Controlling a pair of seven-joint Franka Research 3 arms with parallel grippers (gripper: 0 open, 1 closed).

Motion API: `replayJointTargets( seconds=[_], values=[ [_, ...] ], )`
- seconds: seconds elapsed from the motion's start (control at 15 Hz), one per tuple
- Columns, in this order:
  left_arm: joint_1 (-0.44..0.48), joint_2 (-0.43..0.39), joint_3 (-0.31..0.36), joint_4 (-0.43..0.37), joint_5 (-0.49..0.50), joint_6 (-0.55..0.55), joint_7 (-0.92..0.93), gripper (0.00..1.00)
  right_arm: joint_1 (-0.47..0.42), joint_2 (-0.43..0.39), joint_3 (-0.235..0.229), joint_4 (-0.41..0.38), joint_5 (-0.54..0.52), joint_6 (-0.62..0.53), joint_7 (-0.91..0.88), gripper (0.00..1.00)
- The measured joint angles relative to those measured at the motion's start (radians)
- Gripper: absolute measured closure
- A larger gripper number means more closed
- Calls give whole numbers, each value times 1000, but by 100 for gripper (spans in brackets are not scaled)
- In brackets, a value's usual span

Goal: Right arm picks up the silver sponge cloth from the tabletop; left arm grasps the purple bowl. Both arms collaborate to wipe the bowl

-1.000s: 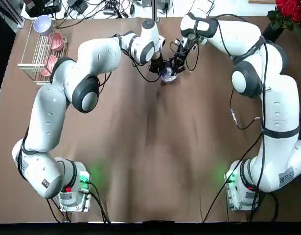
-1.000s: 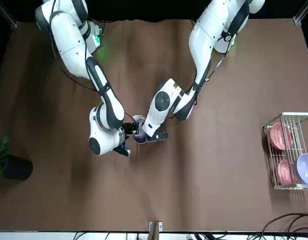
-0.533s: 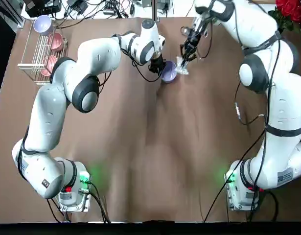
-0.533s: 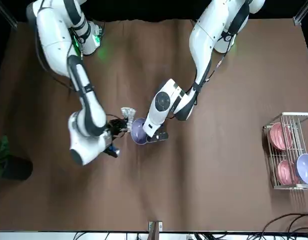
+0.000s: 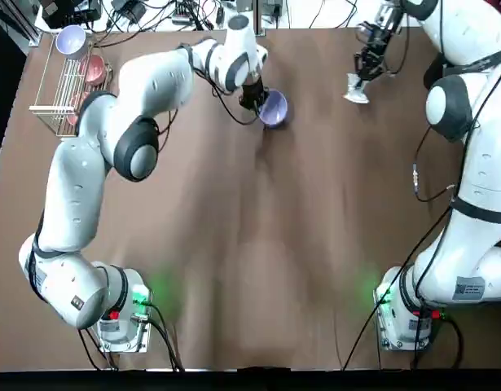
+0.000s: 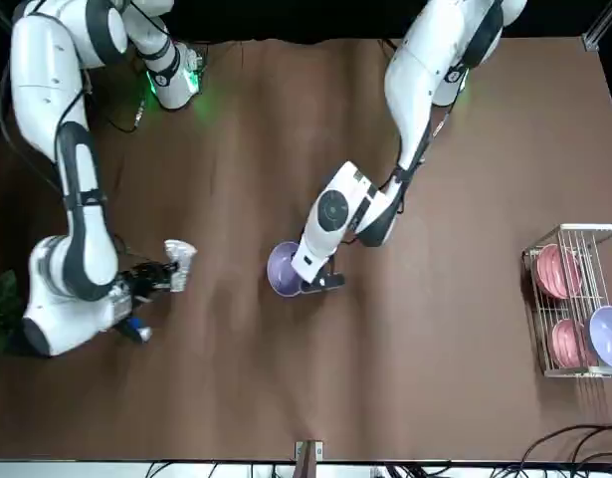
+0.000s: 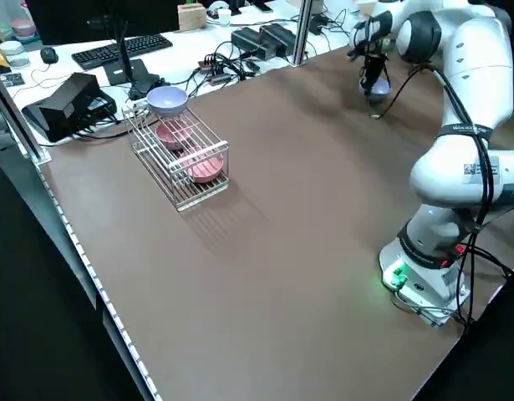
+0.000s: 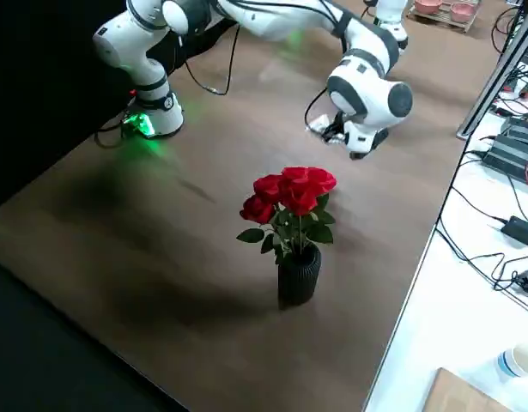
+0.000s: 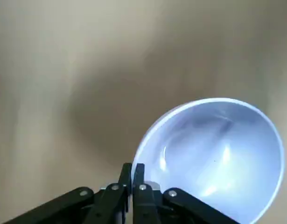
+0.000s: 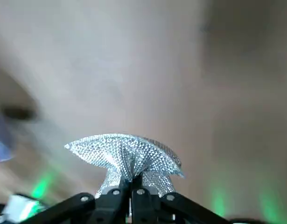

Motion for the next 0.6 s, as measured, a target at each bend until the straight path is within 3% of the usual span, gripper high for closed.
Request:
replayJointTargets(
  seconds=[0.27,0.6],
  values=[
    [107,-110,-2,-29,0,-169,122,95,-76,15,-1,-21,-191,-4,-160,97],
    [283,-252,0,-195,13,-227,346,95,-100,47,0,-93,-240,97,-182,97]
  ],
)
